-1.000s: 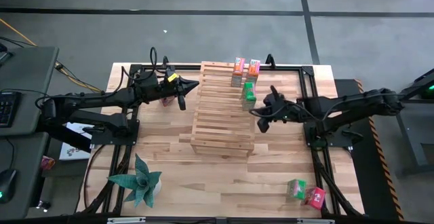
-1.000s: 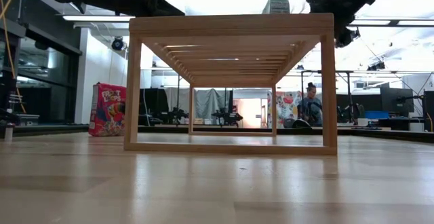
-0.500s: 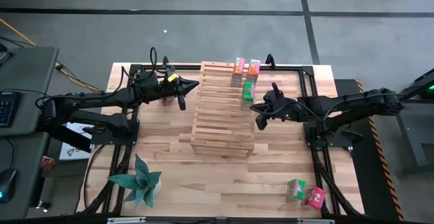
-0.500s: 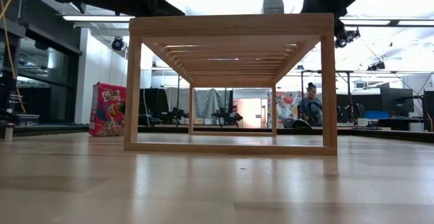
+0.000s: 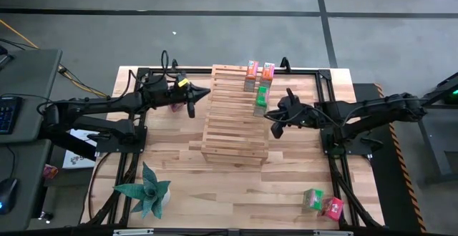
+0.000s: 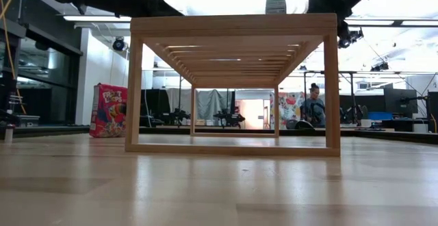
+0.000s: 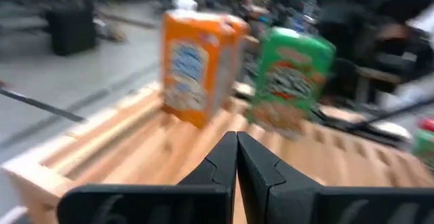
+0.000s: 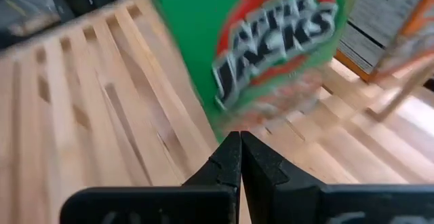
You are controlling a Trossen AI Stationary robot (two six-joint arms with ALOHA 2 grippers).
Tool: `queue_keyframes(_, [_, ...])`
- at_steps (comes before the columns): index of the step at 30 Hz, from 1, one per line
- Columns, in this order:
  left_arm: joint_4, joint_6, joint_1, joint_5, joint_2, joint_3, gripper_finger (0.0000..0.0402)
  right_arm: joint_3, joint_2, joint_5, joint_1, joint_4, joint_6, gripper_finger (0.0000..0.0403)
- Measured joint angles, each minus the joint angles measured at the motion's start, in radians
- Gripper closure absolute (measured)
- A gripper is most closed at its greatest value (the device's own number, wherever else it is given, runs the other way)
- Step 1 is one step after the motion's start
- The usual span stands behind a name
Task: Stack cereal on shelf
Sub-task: Put the top green cereal box on the shelf, then put the top left red cereal box on the shelf
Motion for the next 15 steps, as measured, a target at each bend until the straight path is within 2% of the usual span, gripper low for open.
queue_keyframes(4, [0.007,0.033,-0.002,0.148,-0.053,0.000,0.0399,0.000,-0.024,0.058,0.000,-0.101,-0.022,0.0403])
queue_keyframes(6, [-0.001,0.042,-0.005,0.173,-0.080,0.001,0.0399,0.000,-0.044,0.113,0.000,-0.179,-0.021,0.0403])
queue_keyframes(10, [-0.048,0.073,-0.020,0.144,-0.101,0.001,0.0399,0.000,-0.098,0.222,0.000,-0.329,0.039,0.0403])
queue_keyframes(15, [-0.078,0.064,-0.022,0.054,-0.086,0.001,0.0399,-0.001,-0.188,0.292,0.000,-0.426,0.089,0.0403])
